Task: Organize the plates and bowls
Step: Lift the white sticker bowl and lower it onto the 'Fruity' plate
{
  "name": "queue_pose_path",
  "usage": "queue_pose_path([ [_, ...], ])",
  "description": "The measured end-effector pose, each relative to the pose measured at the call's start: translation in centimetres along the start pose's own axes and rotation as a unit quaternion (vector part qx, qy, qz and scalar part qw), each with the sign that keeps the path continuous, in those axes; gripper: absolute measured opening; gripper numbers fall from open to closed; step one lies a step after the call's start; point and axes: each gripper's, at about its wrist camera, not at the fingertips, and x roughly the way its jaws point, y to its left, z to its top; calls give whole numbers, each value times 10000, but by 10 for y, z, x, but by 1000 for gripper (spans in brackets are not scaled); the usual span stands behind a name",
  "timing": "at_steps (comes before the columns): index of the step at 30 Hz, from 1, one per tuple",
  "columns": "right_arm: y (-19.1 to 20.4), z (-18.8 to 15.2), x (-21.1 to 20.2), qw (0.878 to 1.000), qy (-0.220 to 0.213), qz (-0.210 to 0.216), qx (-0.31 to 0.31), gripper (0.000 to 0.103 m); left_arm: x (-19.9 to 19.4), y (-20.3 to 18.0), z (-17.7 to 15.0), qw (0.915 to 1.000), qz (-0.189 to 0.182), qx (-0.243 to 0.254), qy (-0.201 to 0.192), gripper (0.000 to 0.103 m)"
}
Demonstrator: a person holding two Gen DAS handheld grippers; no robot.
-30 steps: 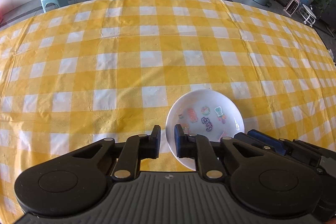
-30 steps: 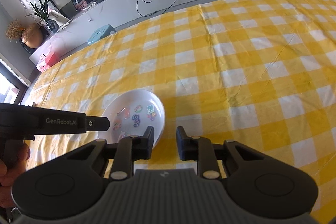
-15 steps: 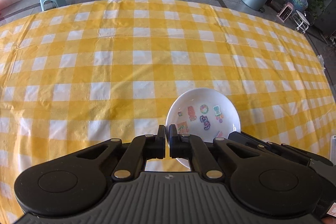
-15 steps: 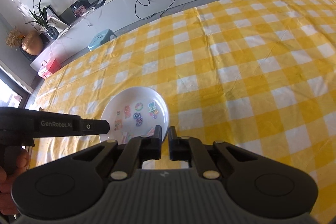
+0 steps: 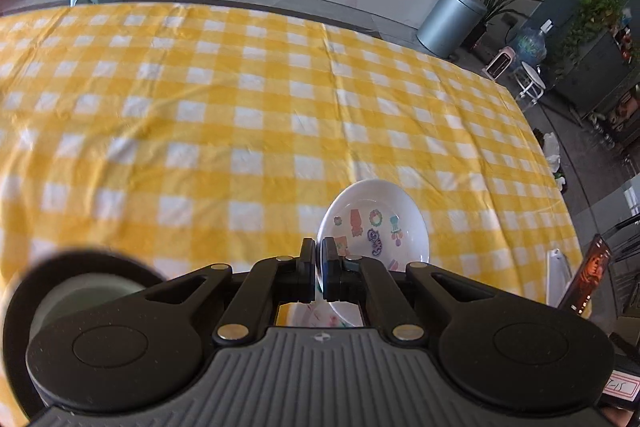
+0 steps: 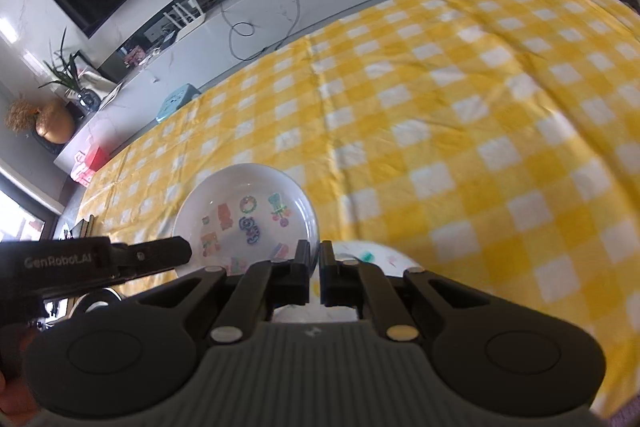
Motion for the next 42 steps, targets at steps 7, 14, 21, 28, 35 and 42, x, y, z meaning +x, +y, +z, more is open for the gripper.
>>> queue_pose_path([
  [7,-25,-23,-23,9996,87,-166,195,0,2,-15,-45,9996,156,-211,-64,3],
  [14,-35,-37,-21,9994,173,-221,217,0,10,-14,-69,9985,351,-429,0,3],
  [21,-38,-40,-15,9992,204,-259,229,0,23,-17,-76,9979,511,-379,72,3],
  [28,-39,-39,-7,9990,256,-282,225,0,28,-18,-78,9975,627,-326,47,3],
  [35,-38,-40,-2,9987,312,-335,203,4,30,-21,-80,9972,720,-178,11,4],
  [42,-34,-39,-8,9987,111,-494,27,10,24,-27,-80,9969,778,37,-74,18],
])
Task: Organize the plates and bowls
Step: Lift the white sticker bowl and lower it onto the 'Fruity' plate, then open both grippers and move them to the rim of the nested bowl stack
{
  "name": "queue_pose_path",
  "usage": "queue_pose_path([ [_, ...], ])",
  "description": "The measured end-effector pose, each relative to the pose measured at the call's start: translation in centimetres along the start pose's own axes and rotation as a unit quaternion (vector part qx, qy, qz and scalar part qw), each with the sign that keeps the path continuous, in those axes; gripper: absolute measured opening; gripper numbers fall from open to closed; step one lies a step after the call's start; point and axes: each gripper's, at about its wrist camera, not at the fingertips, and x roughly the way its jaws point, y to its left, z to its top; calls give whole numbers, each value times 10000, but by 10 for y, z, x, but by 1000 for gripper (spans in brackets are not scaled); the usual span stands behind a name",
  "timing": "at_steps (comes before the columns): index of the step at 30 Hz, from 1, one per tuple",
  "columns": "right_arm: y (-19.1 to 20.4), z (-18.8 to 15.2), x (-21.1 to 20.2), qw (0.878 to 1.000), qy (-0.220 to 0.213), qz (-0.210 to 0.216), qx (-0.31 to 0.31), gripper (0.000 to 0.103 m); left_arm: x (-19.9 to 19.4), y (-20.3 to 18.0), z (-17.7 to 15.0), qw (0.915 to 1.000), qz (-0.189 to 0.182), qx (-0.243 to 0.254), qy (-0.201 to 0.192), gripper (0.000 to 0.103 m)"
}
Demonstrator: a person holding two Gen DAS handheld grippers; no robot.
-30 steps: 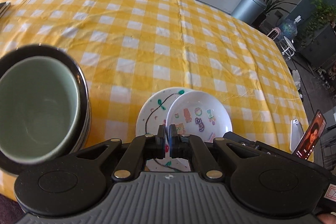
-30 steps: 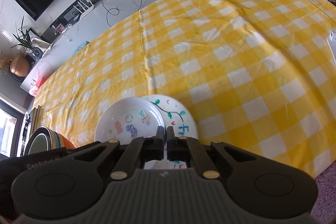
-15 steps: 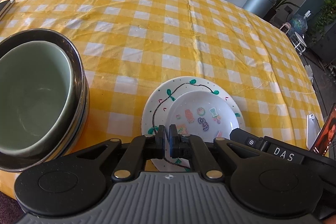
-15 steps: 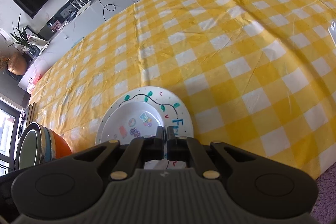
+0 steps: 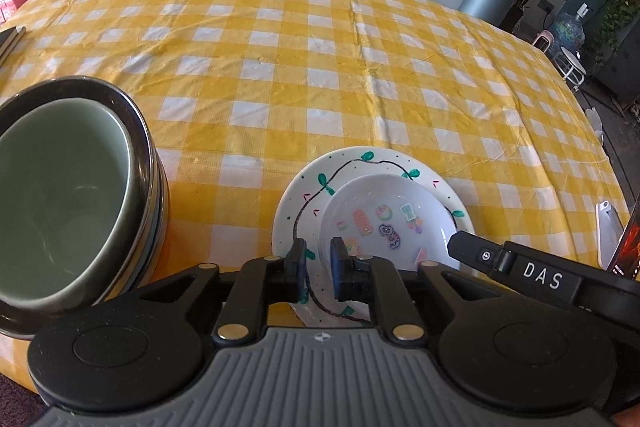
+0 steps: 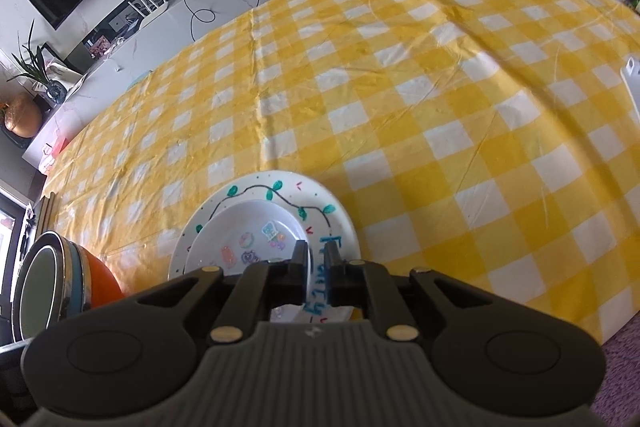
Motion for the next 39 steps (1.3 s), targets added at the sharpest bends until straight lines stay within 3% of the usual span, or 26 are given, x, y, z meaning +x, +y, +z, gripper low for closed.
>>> queue_pose_path([
  [11,15,2,-21,9991,-317,12,-290,28,-45,2,11,9981,-43,232,-572,31],
  [20,43,-6,-37,9967,-388,308,-642,38,-95,44,26,9928,180,-50,-1180,42],
  [28,78,-16,-40,9931,-278,652,-938,48,-115,99,28,9893,565,-556,-1226,43],
  [33,104,-23,-38,9903,-152,808,-1117,51,-118,128,23,9863,752,-821,-1220,49],
  [37,122,-28,-33,9889,-55,882,-1197,64,-115,148,18,9845,799,-1025,-1175,57],
  [39,130,-29,-30,9881,18,925,-1227,64,-113,155,15,9841,809,-1107,-1127,61],
])
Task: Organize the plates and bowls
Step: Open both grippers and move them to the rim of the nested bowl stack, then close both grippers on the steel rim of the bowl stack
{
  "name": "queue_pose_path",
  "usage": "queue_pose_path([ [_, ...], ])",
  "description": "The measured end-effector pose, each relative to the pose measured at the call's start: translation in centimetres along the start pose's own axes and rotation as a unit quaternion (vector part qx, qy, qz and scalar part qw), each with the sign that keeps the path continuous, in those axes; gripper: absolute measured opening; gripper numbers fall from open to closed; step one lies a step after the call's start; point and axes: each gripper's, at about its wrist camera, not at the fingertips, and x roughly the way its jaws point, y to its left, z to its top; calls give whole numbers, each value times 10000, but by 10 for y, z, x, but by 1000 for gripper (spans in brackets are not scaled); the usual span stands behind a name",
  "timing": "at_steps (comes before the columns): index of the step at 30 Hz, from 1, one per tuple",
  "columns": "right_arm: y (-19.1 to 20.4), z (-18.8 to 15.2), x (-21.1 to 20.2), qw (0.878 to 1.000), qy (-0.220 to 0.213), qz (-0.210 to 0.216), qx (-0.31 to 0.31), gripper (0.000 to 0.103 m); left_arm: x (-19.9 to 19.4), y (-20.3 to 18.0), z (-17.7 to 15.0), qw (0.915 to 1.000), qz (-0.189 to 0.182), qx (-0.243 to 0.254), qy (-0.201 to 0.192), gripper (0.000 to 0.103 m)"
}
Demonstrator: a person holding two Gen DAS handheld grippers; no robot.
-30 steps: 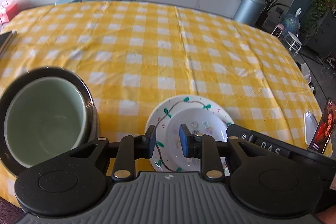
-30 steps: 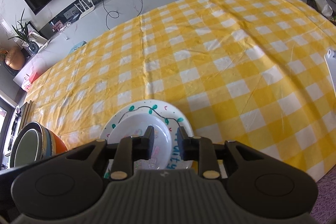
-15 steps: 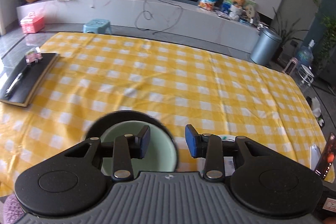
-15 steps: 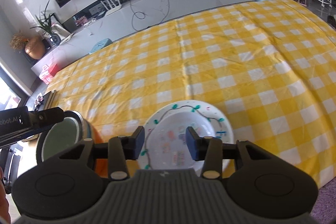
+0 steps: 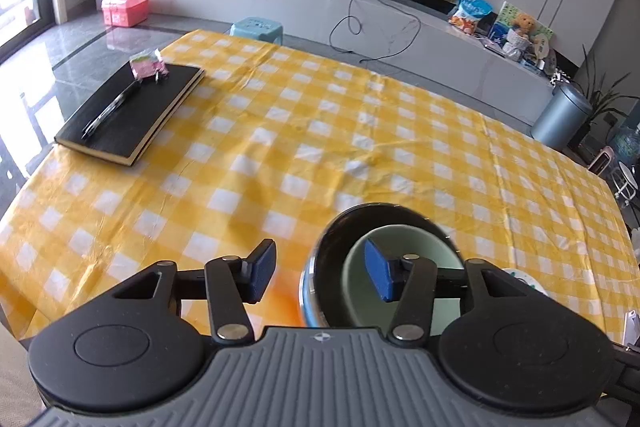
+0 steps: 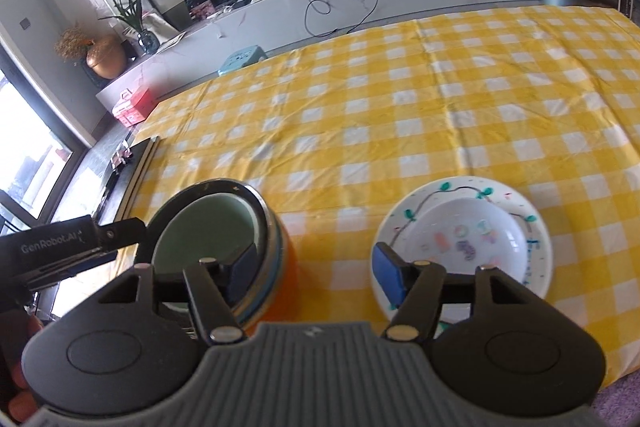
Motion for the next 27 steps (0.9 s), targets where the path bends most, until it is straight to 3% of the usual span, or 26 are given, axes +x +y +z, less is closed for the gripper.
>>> queue_pose_path([
  [9,12,0,32,9979,472,119,417,65,20,26,-11,9956,-558,-609,431,67],
  [18,8,-1,56,9936,734,239,824,64,45,43,-20,9833,-1039,-1228,850,64],
  [27,3,0,75,9888,931,415,1092,51,56,42,-21,9803,-1124,-1293,984,56],
])
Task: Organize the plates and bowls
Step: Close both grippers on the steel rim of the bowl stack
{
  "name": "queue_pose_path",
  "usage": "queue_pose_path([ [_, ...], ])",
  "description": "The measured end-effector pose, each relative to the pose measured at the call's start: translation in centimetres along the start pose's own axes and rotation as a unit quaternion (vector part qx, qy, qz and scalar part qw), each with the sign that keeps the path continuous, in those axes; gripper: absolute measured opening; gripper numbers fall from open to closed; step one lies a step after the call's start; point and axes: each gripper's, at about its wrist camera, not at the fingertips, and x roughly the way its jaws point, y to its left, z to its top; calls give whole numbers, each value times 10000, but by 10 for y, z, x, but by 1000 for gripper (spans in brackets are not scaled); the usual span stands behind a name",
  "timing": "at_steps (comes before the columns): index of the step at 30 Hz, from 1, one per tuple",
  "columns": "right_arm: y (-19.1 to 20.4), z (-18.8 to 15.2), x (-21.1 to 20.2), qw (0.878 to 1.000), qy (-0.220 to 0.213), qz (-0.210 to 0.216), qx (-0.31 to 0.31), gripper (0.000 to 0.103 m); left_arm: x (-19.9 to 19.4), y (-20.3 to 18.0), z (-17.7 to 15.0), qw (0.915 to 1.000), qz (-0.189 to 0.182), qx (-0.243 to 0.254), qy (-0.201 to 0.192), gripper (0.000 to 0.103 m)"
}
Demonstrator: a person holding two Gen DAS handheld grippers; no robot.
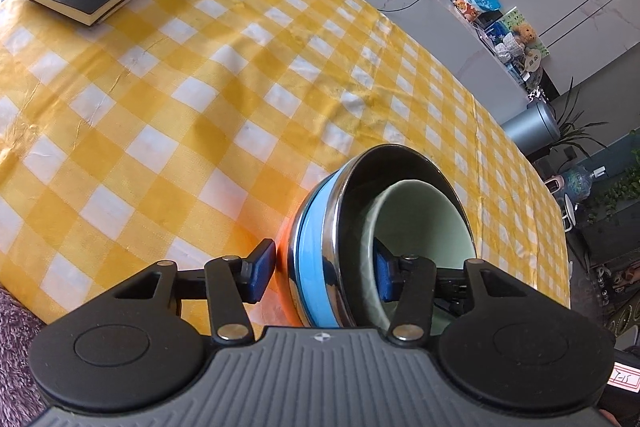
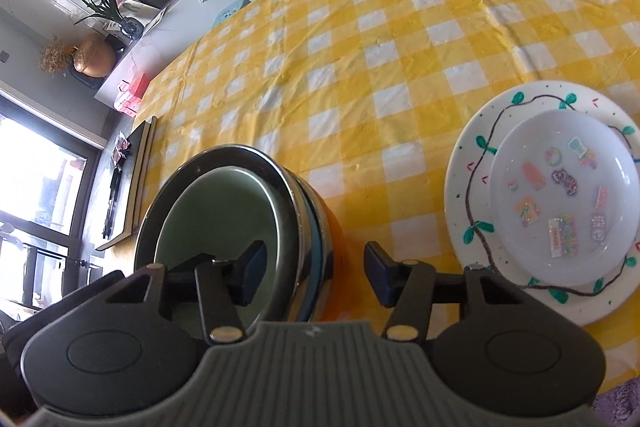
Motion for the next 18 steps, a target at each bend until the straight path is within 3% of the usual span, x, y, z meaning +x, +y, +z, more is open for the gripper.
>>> queue_pose_path([
  [4,-4,0,6,9999,106,69,110,40,1,-4,0,9999,108,95,3,54],
  [18,-7,-3,4,9995,-5,62,317,37,0,-7,-4,9996,226,142,-69,50],
])
